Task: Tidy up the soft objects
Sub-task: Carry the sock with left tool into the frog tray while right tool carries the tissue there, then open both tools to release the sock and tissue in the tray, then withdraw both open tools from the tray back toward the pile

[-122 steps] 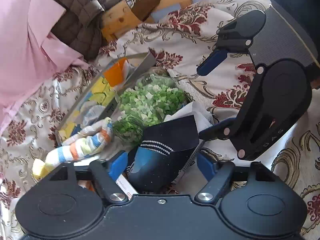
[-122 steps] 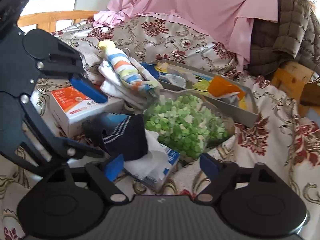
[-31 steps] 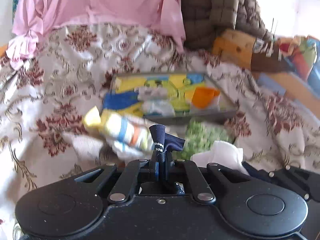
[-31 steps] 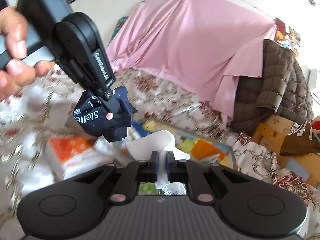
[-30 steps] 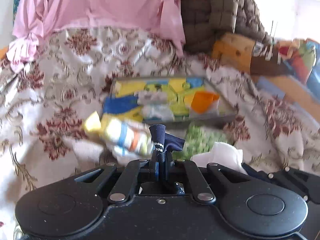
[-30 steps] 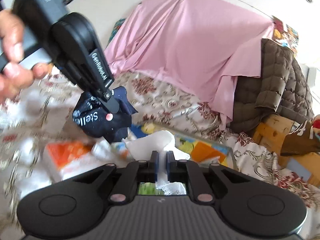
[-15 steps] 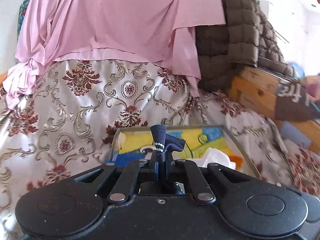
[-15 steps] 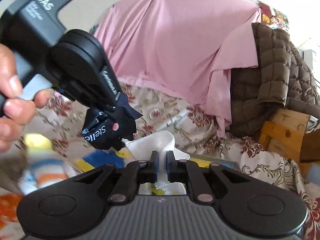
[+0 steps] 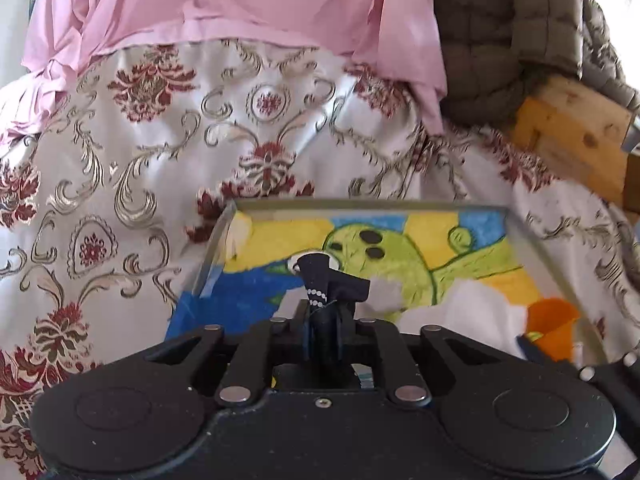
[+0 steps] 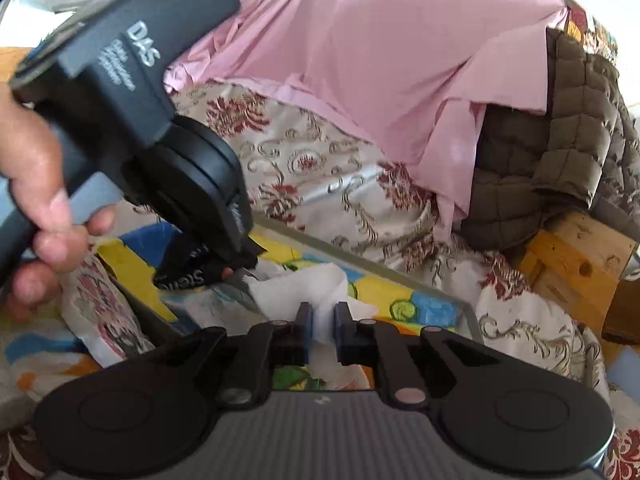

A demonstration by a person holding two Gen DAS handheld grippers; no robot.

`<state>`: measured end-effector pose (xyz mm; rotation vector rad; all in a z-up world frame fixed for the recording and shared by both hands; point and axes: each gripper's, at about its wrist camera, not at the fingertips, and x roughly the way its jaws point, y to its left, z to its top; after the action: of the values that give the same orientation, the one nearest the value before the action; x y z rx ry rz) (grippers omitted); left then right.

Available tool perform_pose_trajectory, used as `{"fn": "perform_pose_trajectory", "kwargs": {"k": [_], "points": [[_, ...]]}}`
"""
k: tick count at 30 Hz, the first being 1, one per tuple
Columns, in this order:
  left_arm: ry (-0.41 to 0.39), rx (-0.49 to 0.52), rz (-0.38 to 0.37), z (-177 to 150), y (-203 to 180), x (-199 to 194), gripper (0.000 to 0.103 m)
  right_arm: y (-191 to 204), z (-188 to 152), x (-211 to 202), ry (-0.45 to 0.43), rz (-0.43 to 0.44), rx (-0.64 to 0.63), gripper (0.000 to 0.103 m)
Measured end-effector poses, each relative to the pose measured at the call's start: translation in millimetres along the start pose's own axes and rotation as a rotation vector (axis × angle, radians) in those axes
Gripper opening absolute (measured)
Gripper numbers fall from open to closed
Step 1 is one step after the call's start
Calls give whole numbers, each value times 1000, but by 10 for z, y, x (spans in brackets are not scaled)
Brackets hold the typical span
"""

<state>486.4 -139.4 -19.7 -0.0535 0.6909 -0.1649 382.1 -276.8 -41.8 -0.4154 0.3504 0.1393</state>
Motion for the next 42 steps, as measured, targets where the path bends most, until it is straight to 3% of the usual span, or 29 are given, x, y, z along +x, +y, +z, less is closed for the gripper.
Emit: {"fn": "perform_pose_trajectory", "kwargs": {"k": [4,9,16,21,26,36,42], "points": [[20,-12,18,-35,12,29,22,-46,-20,-16,-2,6,21,33],[10,-5,49,-34,9,-38,54,-67,-14,-71,-4,-16,18,51],[-47,-23,68,-30,27,-271,81,-233,77,-357,-70,-66,99,81],[-117,-39,56,-59,53,-562,94,-382,179,-681,-135,-100,169,91],[-208,-84,55,-151,117,-1006,100,-486,278,-1107,-188,-108,265,102],[-296,-100,28,-504,204,-1962,102,-531,263,-1849,-190,-66,421,103],[-346,-70,26,-830,246,-2447,102,-349,131,-2250,-213,-62,411,103]]}}
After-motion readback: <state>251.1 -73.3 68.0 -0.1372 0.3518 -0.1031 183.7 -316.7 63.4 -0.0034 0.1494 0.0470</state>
